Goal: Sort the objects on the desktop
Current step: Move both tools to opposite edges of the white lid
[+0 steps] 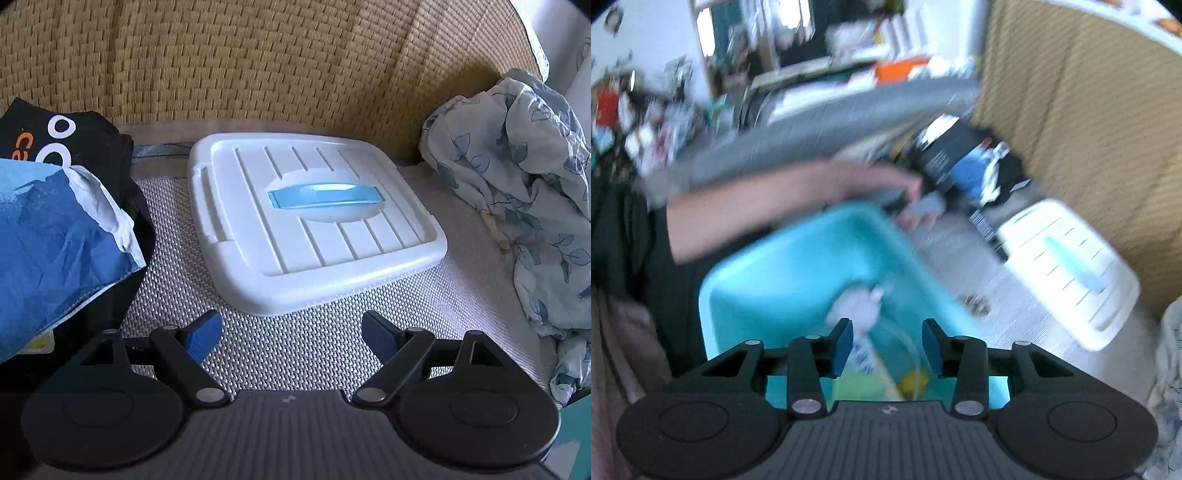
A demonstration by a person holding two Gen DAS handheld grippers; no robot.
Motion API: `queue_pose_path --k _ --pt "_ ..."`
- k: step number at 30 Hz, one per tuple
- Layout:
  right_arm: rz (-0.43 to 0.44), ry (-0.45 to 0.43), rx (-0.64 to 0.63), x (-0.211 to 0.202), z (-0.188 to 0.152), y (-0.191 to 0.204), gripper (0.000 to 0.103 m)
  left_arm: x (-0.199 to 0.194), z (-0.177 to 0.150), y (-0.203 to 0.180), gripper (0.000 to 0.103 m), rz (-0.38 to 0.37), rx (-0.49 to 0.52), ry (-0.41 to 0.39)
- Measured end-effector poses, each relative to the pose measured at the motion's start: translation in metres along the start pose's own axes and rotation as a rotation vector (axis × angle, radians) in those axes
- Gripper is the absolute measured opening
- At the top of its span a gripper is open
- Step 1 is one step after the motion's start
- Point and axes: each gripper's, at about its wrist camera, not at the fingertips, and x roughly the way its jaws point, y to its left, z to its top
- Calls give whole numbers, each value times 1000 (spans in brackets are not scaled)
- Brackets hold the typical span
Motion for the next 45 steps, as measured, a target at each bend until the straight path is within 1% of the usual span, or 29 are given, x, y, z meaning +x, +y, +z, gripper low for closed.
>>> queue_pose_path --k 3,7,9,11,13,16,20,22,24,25,26,30,36,39,42,45 --pt "-43 -96 65 -12 1 -18 52 -1 1 0 86 5 1 -11" --pt "-119 -171 155 -6 2 -45 56 -1 0 -3 85 23 21 -31" --pt "-169 -167 186 -3 3 -58 56 -2 1 -5 85 28 29 -40" --pt "-233 -142 209 5 5 -68 56 -3 1 -6 85 33 35 -49" --pt "-267 -120 228 8 4 -78 56 -4 1 -6 85 42 38 -57" --pt "-308 -130 265 11 4 -94 56 -3 2 -7 85 56 42 -65" --pt "-392 -124 302 24 -1 -117 57 -2 4 -9 84 75 54 -92" --pt "-404 -125 329 36 -3 -133 58 -2 5 -10 82 82 58 -105" --pt "-411 -121 368 46 -8 -151 58 0 6 -10 75 89 65 -114" --pt "-416 -119 384 51 -11 -161 58 1 7 -11 70 95 72 -113" --pt "-422 -113 396 57 -13 -169 58 3 7 -11 69 106 81 -110" --pt "-452 -106 404 76 -21 -191 58 9 8 -13 69 136 100 -119" --pt "-452 -109 445 103 -36 -224 58 13 14 -10 69 186 85 -165" --pt "-429 -132 499 112 -46 -241 58 17 16 -5 69 209 62 -173" --pt "-412 -168 552 117 -56 -257 58 24 16 -4 69 240 59 -174" --pt "-375 -206 615 120 -68 -270 58 31 17 -4 69 252 58 -172"
